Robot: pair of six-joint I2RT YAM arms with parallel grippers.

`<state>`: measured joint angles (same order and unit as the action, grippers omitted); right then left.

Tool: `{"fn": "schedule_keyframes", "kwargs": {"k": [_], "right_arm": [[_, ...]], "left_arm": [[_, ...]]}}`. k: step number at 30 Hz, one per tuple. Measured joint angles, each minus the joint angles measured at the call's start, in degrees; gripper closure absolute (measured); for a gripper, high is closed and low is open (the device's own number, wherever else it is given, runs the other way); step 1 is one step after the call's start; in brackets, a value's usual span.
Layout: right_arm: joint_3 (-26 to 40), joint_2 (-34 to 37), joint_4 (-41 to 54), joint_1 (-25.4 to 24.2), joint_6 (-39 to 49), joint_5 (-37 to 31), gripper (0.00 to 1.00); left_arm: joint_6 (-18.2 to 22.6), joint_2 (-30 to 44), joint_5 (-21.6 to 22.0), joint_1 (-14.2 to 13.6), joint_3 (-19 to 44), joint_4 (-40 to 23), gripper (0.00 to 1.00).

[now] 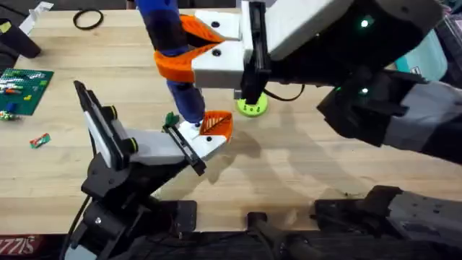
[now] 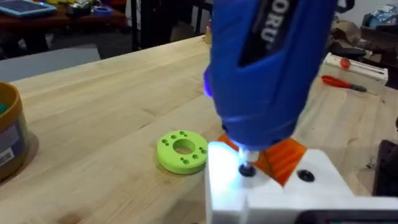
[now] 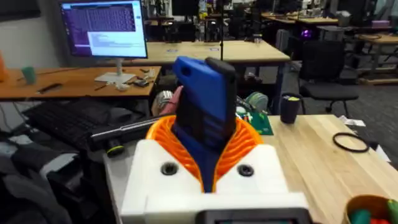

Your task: Pick up the gripper from the table and insert it into the empty holder that is missing its gripper. Then pick up a screw, insert it into the mounting hole, and use the screwdriver to tighten it. Finally, clean up the table by picking up the vegetable and placing it into the bucket.

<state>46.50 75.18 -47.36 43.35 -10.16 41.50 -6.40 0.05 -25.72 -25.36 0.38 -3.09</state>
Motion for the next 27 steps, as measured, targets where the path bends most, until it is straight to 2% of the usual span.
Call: {"fn": "schedule_keyframes", "kwargs": {"k": [4,13,22,27], "right_arm": [[-0.5,0.8,-4.4,-0.7,-3.4,0.4,0.955],[-0.5,-1.6,-20.7,-2.8,-10.9,0.4,0.955],[-0.5,-2.1,-13.4,-4.8,-13.1,0.8,0.956],[-0.5,-2.0,-4.6,-10.8,-12.3,0.8,0.955]], "left_arm": [[0.1,0.0,0.0,0.0,0.0,0.0,0.988],[0.2,0.0,0.0,0.0,0.0,0.0,0.988],[0.2,0.0,0.0,0.0,0.0,0.0,0.988],[0.2,0.0,0.0,0.0,0.0,0.0,0.988]]}}
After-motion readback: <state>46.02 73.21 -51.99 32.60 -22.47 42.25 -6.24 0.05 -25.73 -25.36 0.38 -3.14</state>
